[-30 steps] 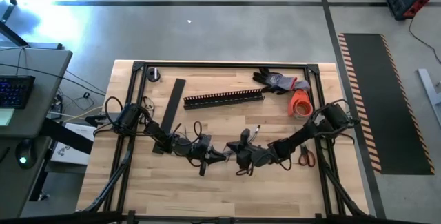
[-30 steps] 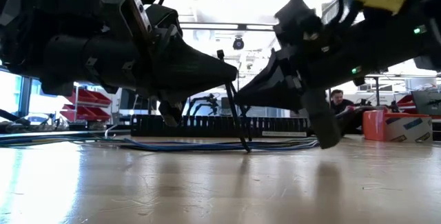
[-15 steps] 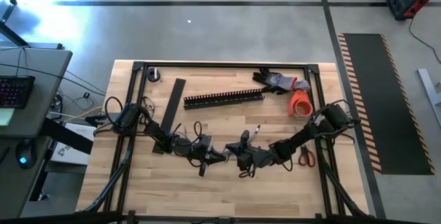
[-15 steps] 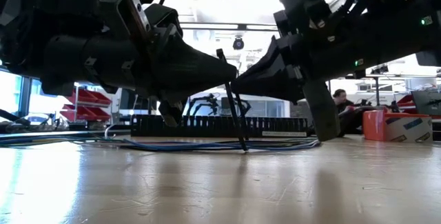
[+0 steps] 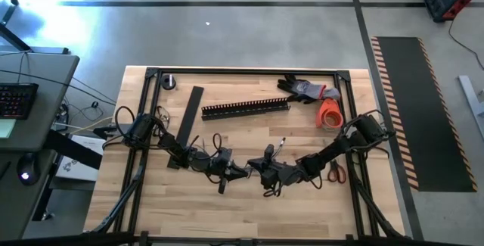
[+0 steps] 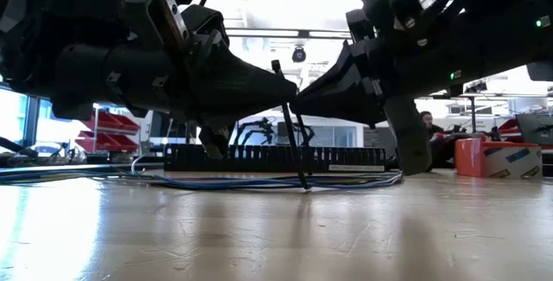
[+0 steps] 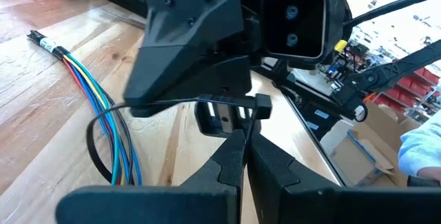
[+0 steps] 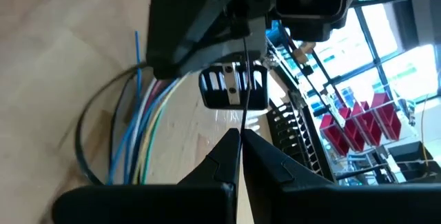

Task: Ziptie cables
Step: Wrap the cables together using a zip tie

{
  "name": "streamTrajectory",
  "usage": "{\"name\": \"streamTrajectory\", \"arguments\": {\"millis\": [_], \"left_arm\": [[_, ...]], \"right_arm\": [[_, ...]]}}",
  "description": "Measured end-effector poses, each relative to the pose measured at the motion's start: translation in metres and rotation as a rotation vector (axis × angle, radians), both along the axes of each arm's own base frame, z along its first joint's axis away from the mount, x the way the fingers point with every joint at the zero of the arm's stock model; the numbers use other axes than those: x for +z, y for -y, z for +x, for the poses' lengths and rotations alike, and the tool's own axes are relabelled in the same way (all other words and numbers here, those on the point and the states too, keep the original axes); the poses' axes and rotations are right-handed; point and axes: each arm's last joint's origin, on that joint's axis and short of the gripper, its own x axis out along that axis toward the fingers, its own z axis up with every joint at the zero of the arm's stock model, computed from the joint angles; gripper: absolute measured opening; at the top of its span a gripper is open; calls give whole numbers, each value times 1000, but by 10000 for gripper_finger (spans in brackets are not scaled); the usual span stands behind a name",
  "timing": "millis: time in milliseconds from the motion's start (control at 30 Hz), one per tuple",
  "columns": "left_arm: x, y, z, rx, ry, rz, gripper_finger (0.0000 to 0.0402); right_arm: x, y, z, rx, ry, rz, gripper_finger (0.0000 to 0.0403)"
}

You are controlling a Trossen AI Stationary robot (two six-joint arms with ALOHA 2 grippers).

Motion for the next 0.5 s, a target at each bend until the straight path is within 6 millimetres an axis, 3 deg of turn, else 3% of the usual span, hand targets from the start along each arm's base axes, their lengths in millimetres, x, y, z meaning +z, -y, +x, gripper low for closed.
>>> {"name": "streamTrajectory", "arguments": {"millis": [200, 500], "left_arm": [[0, 0, 0, -6, -1, -10, 0], [0, -13, 5, -56, -33, -167, 0]], "right_arm": [[1, 0, 0, 16, -6, -49, 0], [3, -2, 1, 97, -30, -182, 0]]}}
